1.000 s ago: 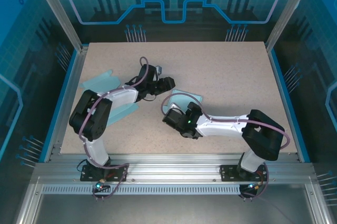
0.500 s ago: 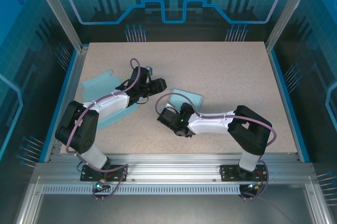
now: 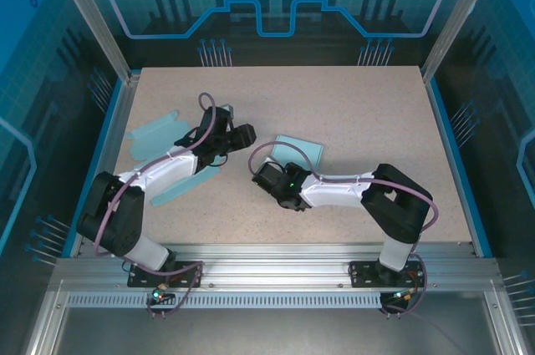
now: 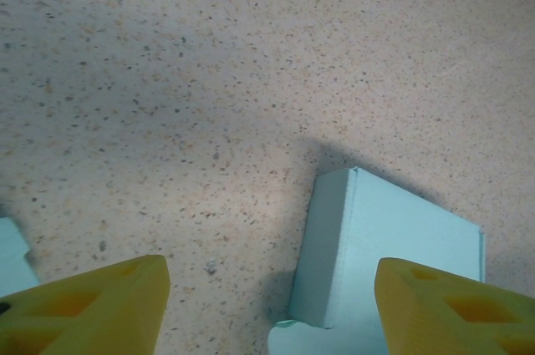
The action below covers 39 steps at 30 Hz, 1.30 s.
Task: Fold the paper box
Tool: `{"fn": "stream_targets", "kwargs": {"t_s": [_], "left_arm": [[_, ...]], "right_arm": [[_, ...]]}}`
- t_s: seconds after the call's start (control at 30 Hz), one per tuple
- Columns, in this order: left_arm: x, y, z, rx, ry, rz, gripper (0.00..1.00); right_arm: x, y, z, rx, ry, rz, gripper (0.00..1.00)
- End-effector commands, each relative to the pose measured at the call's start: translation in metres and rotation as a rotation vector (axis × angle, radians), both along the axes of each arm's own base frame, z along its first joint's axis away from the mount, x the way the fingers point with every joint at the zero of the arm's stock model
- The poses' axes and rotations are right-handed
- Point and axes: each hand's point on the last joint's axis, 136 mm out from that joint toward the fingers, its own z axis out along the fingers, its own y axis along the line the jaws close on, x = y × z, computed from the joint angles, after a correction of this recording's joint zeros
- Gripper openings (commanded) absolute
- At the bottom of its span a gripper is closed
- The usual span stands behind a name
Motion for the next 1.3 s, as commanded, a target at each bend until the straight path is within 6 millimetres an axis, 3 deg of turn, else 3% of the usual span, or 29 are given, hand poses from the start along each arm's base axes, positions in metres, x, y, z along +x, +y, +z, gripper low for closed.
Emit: {"fn": "stream_targets", "kwargs": {"t_s": [0.0, 0.17, 0.43, 0.57, 0.8, 0.93, 1.1, 1.27], "left_arm": [[-0.006, 0.016, 0.004, 0.054, -0.015, 0.025, 0.68], [-0.009, 0.023, 0.008, 0.076, -0.026, 0.041, 0.68], [-0.013, 0.038, 0.016, 0.131, -0.048, 0.074, 0.68], [-0.016, 0.047, 0.026, 0.166, -0.076, 0.097, 0.68], [-0.022, 0.062, 0.038, 0.216, -0.107, 0.131, 0.74], [-0.024, 0.065, 0.039, 0.217, -0.11, 0.138, 0.81], [-0.025, 0.067, 0.037, 0.218, -0.107, 0.141, 0.83], [-0.024, 0.067, 0.036, 0.219, -0.104, 0.143, 0.83]], "right_arm": [[0.015, 0.002, 0.003, 0.001, -0.049, -0.009, 0.16], [0.016, 0.01, 0.0, 0.018, -0.025, 0.028, 0.26], [-0.006, 0.025, 0.014, 0.098, 0.023, 0.095, 0.44], [-0.014, 0.025, 0.011, 0.101, 0.046, 0.092, 0.5], [-0.011, 0.023, -0.009, 0.041, 0.055, 0.057, 0.57], [-0.003, 0.022, -0.016, -0.002, 0.035, 0.027, 0.66], [0.007, 0.017, -0.019, -0.03, 0.008, -0.017, 0.69], [0.002, 0.021, -0.018, -0.022, 0.019, 0.007, 0.75]]}}
